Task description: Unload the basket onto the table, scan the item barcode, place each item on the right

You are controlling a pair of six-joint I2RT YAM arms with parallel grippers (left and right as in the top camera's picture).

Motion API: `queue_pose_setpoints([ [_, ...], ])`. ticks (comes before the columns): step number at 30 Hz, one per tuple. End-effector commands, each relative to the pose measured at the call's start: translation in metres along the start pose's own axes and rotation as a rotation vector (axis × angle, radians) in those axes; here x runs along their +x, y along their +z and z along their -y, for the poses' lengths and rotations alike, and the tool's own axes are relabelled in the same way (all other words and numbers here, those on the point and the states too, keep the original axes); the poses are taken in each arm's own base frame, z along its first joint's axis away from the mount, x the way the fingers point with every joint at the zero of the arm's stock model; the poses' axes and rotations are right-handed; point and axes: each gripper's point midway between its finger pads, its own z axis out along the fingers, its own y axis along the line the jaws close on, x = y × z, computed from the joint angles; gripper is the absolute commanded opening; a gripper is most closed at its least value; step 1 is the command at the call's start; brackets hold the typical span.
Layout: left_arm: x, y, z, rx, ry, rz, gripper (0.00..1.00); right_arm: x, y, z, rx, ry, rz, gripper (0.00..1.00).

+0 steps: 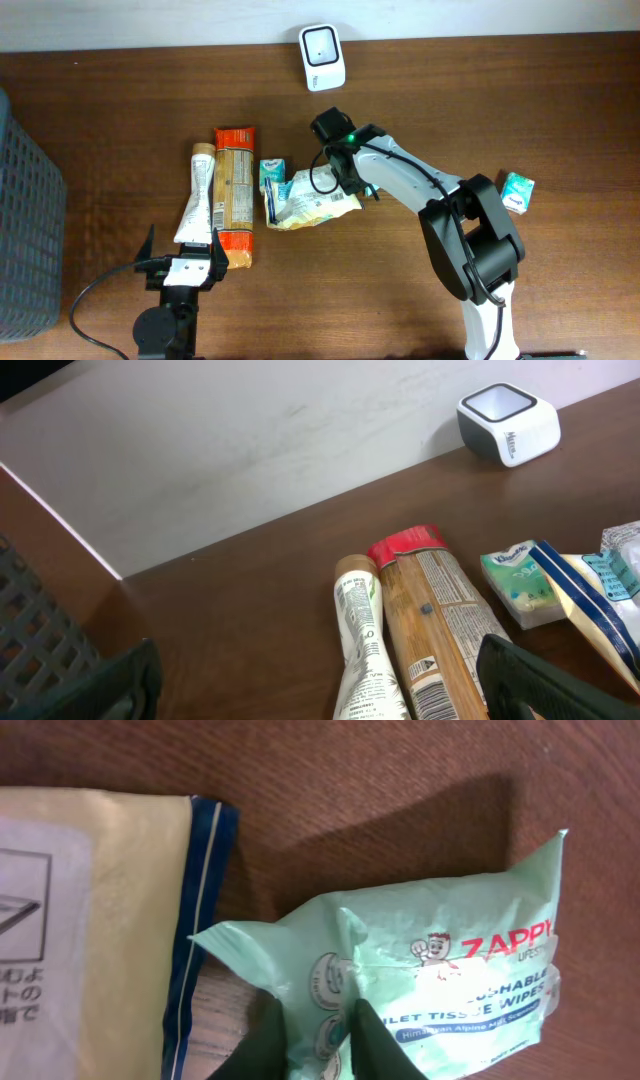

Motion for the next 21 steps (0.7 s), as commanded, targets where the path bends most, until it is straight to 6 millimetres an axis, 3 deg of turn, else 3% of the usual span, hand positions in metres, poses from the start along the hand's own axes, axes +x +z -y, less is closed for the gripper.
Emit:
queue_pose_setpoints([
  [1, 0.002, 0.000, 0.000, -0.002, 0.012, -0.001, 0.99, 0.032, 0.032, -0.017, -0.029, -0.036, -0.121, 0.04],
  [3, 0.002, 0.000, 0.000, -0.001, 0.012, -0.001, 0.99, 0.028, 0.023, -0.014, -0.030, -0.021, -0.122, 0.04],
  [5, 0.002, 0.000, 0.000, -0.001, 0.012, -0.001, 0.99, 0.015, -0.002, -0.014, -0.090, 0.003, -0.106, 0.04],
  [6, 0.002, 0.000, 0.000, -0.001, 0.012, -0.001, 0.99, 0.008, -0.020, -0.015, -0.146, 0.018, -0.088, 0.04],
  [9, 0.002, 0.000, 0.000, -0.001, 0.012, -0.001, 0.99, -0.023, -0.097, -0.007, -0.424, 0.118, 0.049, 0.04],
  [12, 0.002, 0.000, 0.000, -0.002, 0.012, -0.001, 0.99, -0.031, -0.151, 0.010, -0.719, 0.218, 0.152, 0.04],
  [14, 0.002, 0.000, 0.000, -0.001, 0.012, -0.001, 0.99, -0.032, -0.185, 0.021, -1.057, 0.283, 0.206, 0.04],
  [17, 0.002, 0.000, 0.000, -0.001, 0.012, -0.001, 0.99, -0.027, -0.189, 0.029, -1.353, 0.351, 0.242, 0.04],
  [19, 0.002, 0.000, 0.000, -0.002, 0.012, -0.002, 0.99, -0.014, -0.156, 0.029, -1.452, 0.459, 0.221, 0.04],
  [21, 0.002, 0.000, 0.000, -0.001, 0.012, -0.001, 0.99, -0.001, -0.116, 0.028, -1.426, 0.555, 0.196, 0.04],
])
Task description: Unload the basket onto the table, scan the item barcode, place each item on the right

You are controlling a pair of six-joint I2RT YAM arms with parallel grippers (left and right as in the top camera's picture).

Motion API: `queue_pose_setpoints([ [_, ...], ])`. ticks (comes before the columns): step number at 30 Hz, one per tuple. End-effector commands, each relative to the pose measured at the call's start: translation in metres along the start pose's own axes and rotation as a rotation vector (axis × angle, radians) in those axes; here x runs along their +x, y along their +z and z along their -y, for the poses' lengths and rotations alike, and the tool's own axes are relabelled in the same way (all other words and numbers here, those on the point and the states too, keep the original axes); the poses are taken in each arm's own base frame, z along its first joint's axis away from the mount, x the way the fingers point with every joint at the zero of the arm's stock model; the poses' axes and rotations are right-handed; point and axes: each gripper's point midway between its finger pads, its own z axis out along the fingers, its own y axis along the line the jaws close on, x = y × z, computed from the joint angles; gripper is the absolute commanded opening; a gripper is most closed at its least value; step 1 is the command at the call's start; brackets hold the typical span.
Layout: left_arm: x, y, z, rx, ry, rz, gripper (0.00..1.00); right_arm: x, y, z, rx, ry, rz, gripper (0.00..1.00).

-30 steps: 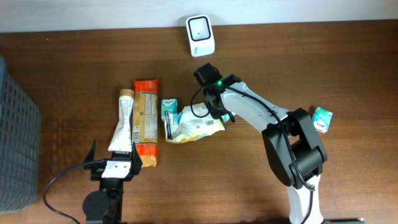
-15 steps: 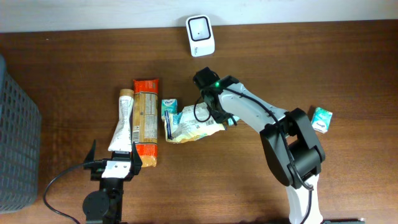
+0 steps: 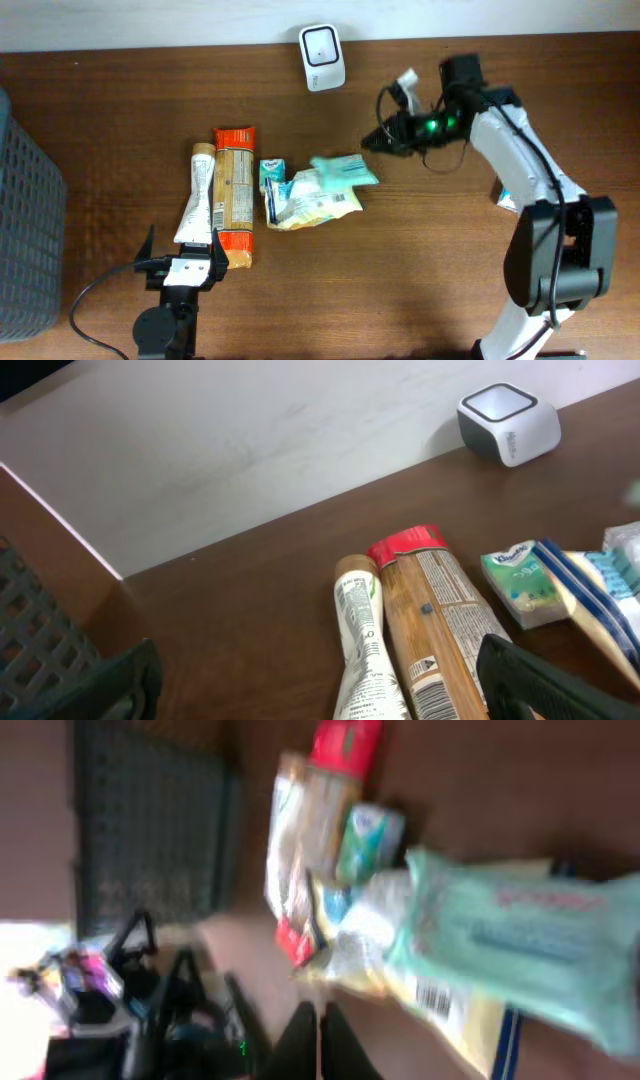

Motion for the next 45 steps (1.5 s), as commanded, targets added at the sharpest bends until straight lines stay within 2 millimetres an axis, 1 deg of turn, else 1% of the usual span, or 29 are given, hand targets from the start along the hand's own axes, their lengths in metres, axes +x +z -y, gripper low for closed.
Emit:
queue_pose_setpoints([
  [1, 0.002, 0.000, 0.000, -0.001, 0.012, -0.001, 0.99, 0.024, 0.005, 0.044, -0.027, 0.196, 0.021, 0.04],
  [2, 0.002, 0.000, 0.000, -0.001, 0.012, -0.001, 0.99, 0.027, 0.006, 0.059, 0.055, 0.205, 0.026, 0.04],
  [3, 0.002, 0.000, 0.000, -0.001, 0.012, -0.001, 0.99, 0.024, 0.004, 0.069, 0.128, 0.196, 0.038, 0.08],
  [4, 0.002, 0.000, 0.000, -0.002, 0.012, -0.001, 0.99, 0.019, 0.003, 0.071, 0.161, 0.183, 0.046, 0.19],
  [5, 0.002, 0.000, 0.000, -0.001, 0.012, -0.001, 0.99, 0.010, 0.002, 0.072, 0.208, 0.155, 0.062, 0.38],
  [7, 0.002, 0.000, 0.000, -0.002, 0.012, -0.001, 0.99, -0.009, -0.006, 0.083, 0.368, 0.106, 0.105, 0.56],
  [8, 0.002, 0.000, 0.000, -0.001, 0.012, -0.001, 0.99, -0.018, -0.011, 0.088, 0.429, 0.101, 0.132, 0.64],
  [9, 0.002, 0.000, 0.000, -0.002, 0.012, -0.002, 0.99, -0.031, -0.020, 0.093, 0.492, 0.080, 0.177, 0.87],
  [10, 0.002, 0.000, 0.000, -0.001, 0.012, -0.001, 0.99, -0.043, -0.024, 0.094, 0.506, 0.045, 0.218, 0.99],
  [12, 0.002, 0.000, 0.000, -0.001, 0.012, -0.001, 0.99, -0.059, -0.025, 0.097, 0.504, 0.020, 0.276, 0.99],
  [13, 0.002, 0.000, 0.000, -0.001, 0.012, -0.001, 0.99, -0.067, -0.025, 0.107, 0.530, -0.004, 0.299, 0.99],
  [14, 0.002, 0.000, 0.000, -0.001, 0.012, -0.001, 0.99, -0.070, -0.021, 0.116, 0.542, -0.081, 0.284, 0.99],
  [15, 0.002, 0.000, 0.000, -0.001, 0.012, -0.001, 0.99, -0.070, -0.017, 0.121, 0.547, -0.113, 0.271, 0.99],
  [18, 0.002, 0.000, 0.000, -0.001, 0.012, -0.001, 0.99, -0.070, -0.004, 0.143, 0.540, -0.144, 0.246, 0.91],
  [21, 0.002, 0.000, 0.000, -0.002, 0.012, -0.002, 0.99, -0.064, 0.003, 0.163, 0.531, -0.119, 0.228, 0.82],
  [23, 0.002, 0.000, 0.000, -0.001, 0.012, -0.001, 0.99, -0.059, 0.012, 0.171, 0.499, -0.104, 0.207, 0.80],
  [25, 0.002, 0.000, 0.000, -0.001, 0.012, -0.001, 0.99, -0.047, 0.024, 0.171, 0.434, -0.077, 0.166, 0.79],
  [29, 0.002, 0.000, 0.000, -0.001, 0.012, -0.001, 0.99, -0.009, 0.028, 0.178, 0.440, 0.018, 0.036, 0.77],
  [31, 0.002, 0.000, 0.000, -0.002, 0.012, -0.001, 0.99, 0.001, 0.027, 0.183, 0.470, 0.053, 0.006, 0.63],
  [32, 0.002, 0.000, 0.000, -0.002, 0.012, -0.001, 0.99, 0.004, 0.027, 0.187, 0.484, 0.059, 0.003, 0.52],
  [33, 0.002, 0.000, 0.000, -0.001, 0.012, -0.002, 0.99, 0.003, 0.027, 0.188, 0.486, 0.071, 0.008, 0.32],
  [34, 0.002, 0.000, 0.000, -0.001, 0.012, -0.001, 0.99, 0.002, 0.027, 0.189, 0.486, 0.080, 0.013, 0.15],
  [35, 0.002, 0.000, 0.000, -0.001, 0.012, -0.001, 0.99, 0.001, 0.027, 0.188, 0.485, 0.092, 0.021, 0.04],
  [36, 0.002, 0.000, 0.000, -0.002, 0.012, -0.002, 0.99, 0.000, 0.027, 0.188, 0.482, 0.103, 0.028, 0.04],
  [38, 0.002, 0.000, 0.000, -0.001, 0.012, -0.001, 0.99, -0.003, 0.031, 0.181, 0.437, 0.093, 0.035, 0.04],
  [40, 0.002, 0.000, 0.000, -0.001, 0.012, -0.001, 0.99, -0.009, 0.029, 0.172, 0.411, 0.081, 0.046, 0.04],
  [42, 0.002, 0.000, 0.000, -0.002, 0.012, -0.001, 0.99, -0.025, 0.014, 0.147, 0.417, 0.034, 0.087, 0.04],
  [44, 0.002, 0.000, 0.000, -0.002, 0.012, -0.001, 0.99, -0.040, -0.012, 0.109, 0.489, -0.042, 0.148, 0.04],
  [45, 0.002, 0.000, 0.000, -0.002, 0.012, -0.001, 0.99, -0.042, -0.024, 0.093, 0.558, -0.073, 0.170, 0.04],
])
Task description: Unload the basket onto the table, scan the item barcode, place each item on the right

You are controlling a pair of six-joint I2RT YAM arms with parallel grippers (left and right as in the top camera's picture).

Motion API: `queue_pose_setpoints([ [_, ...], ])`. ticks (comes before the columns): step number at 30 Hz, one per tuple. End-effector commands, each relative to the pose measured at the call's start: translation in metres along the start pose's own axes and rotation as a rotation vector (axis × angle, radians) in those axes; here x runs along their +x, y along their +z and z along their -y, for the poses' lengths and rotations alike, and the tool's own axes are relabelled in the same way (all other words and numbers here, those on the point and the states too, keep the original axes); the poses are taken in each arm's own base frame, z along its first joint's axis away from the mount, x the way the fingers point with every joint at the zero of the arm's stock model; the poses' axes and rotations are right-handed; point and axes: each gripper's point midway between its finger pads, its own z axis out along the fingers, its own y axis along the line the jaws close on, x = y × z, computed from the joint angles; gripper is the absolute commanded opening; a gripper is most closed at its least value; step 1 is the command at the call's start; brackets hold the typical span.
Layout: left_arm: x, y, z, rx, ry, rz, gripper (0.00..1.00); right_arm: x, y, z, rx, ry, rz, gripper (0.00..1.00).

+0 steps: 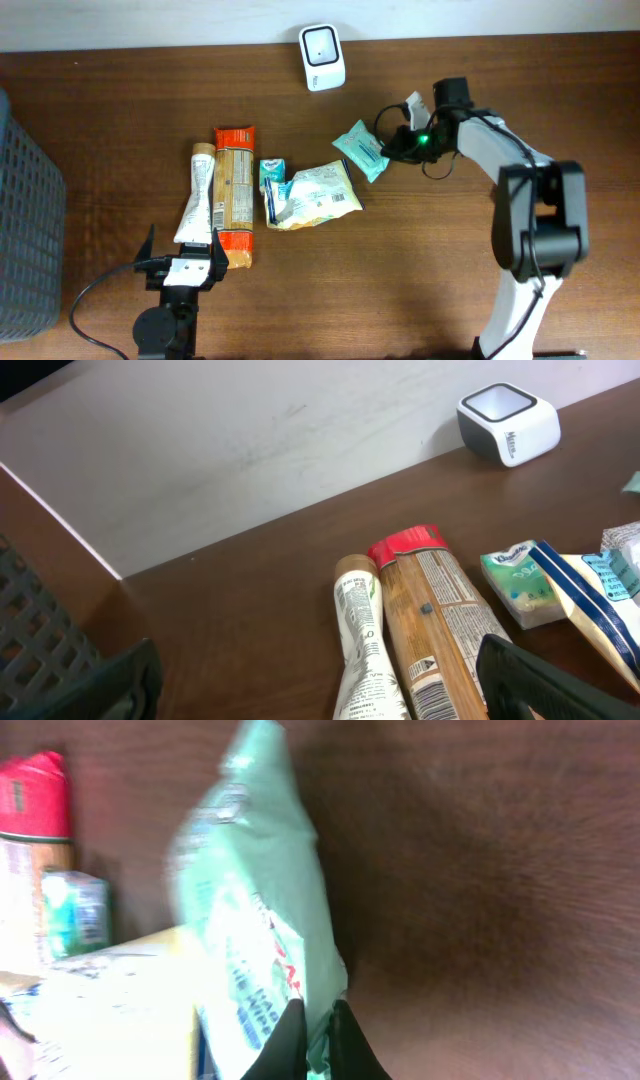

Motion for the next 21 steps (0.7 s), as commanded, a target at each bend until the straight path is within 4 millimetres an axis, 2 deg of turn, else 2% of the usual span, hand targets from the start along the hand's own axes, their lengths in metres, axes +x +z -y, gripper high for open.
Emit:
queue_pose_setpoints([
  [1, 0.002, 0.000, 0.000, -0.002, 0.012, -0.001, 0.99, -0.023, -0.070, -0.045, 0.206, -0.136, 0.155, 0.04],
  [3, 0.002, 0.000, 0.000, -0.001, 0.012, -0.001, 0.99, -0.006, -0.085, -0.059, 0.442, -0.216, 0.149, 0.04],
  [5, 0.002, 0.000, 0.000, -0.001, 0.012, -0.001, 0.99, 0.016, -0.079, -0.064, 0.657, -0.280, 0.106, 0.04],
  [7, 0.002, 0.000, 0.000, -0.002, 0.012, -0.002, 0.99, 0.036, -0.062, -0.069, 0.821, -0.366, 0.057, 0.04],
  [10, 0.002, 0.000, 0.000, -0.001, 0.012, -0.001, 0.99, 0.051, -0.033, -0.062, 1.004, -0.474, 0.010, 0.04],
  [13, 0.002, 0.000, 0.000, -0.002, 0.012, -0.001, 0.99, 0.065, -0.006, -0.046, 1.023, -0.473, -0.065, 0.04],
  [14, 0.002, 0.000, 0.000, -0.002, 0.012, -0.001, 0.99, 0.066, 0.000, -0.047, 0.999, -0.468, -0.070, 0.04],
  [15, 0.002, 0.000, 0.000, -0.002, 0.012, -0.001, 0.99, 0.067, 0.005, -0.051, 0.964, -0.462, -0.068, 0.08],
  [16, 0.002, 0.000, 0.000, -0.001, 0.012, -0.001, 0.99, 0.067, 0.013, -0.061, 0.891, -0.459, -0.071, 0.16],
  [19, 0.002, 0.000, 0.000, -0.001, 0.012, -0.001, 0.99, 0.071, 0.041, -0.091, 0.664, -0.565, -0.118, 0.22],
  [21, 0.002, 0.000, 0.000, -0.002, 0.012, -0.001, 0.99, 0.070, 0.046, -0.098, 0.619, -0.580, -0.112, 0.27],
])
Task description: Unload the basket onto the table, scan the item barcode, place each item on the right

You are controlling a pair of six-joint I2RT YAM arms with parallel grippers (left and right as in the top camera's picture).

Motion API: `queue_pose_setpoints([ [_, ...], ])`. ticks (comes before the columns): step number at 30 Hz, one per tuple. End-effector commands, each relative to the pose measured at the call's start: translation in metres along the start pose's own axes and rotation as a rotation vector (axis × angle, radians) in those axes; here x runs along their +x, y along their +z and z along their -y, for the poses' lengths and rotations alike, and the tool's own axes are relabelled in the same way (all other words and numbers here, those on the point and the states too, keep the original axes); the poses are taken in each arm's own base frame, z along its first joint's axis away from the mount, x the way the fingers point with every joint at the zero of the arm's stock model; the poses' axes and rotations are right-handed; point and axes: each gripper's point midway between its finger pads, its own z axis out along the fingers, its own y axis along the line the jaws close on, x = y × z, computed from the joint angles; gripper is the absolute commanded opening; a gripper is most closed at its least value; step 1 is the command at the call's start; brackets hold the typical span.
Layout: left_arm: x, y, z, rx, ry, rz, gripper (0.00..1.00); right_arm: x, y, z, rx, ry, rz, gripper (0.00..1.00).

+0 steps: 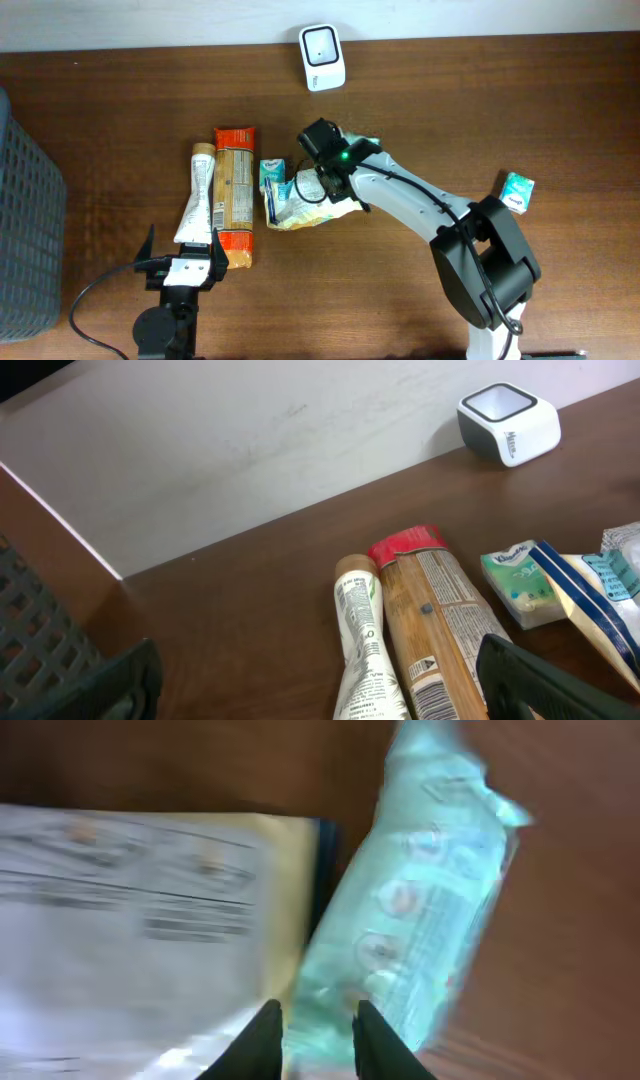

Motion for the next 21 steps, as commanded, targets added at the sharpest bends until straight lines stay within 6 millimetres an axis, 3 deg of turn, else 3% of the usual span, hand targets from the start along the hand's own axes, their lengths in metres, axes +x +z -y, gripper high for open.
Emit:
queue_pose_setpoints([
  [1, 0.002, 0.000, 0.000, -0.001, 0.012, -0.002, 0.99, -0.004, 0.002, -0.029, -0.164, -0.061, 0.005, 0.34],
  [3, 0.002, 0.000, 0.000, -0.002, 0.012, -0.001, 0.99, -0.005, 0.001, -0.032, -0.185, -0.053, 0.007, 0.51],
  [6, 0.002, 0.000, 0.000, -0.001, 0.012, -0.001, 0.99, -0.026, -0.011, -0.022, -0.235, 0.097, 0.042, 0.52],
  [7, 0.002, 0.000, 0.000, -0.002, 0.012, -0.001, 0.99, -0.042, -0.020, -0.016, -0.310, 0.194, 0.063, 0.52],
  [10, 0.002, 0.000, 0.000, -0.002, 0.012, -0.001, 0.99, -0.059, -0.029, -0.008, -0.516, 0.402, 0.052, 0.47],
  [13, 0.002, 0.000, 0.000, -0.001, 0.012, -0.001, 0.99, -0.051, -0.014, -0.011, -0.610, 0.497, -0.028, 0.35],
  [15, 0.002, 0.000, 0.000, -0.002, 0.012, -0.001, 0.99, -0.037, 0.001, -0.032, -0.685, 0.493, -0.110, 0.34],
  [17, 0.002, 0.000, 0.000, -0.002, 0.012, -0.001, 0.99, -0.022, 0.020, -0.041, -0.679, 0.518, -0.188, 0.34],
  [21, 0.002, 0.000, 0.000, -0.001, 0.012, -0.001, 0.99, -0.005, 0.034, -0.018, -0.632, 0.577, -0.259, 0.33],
])
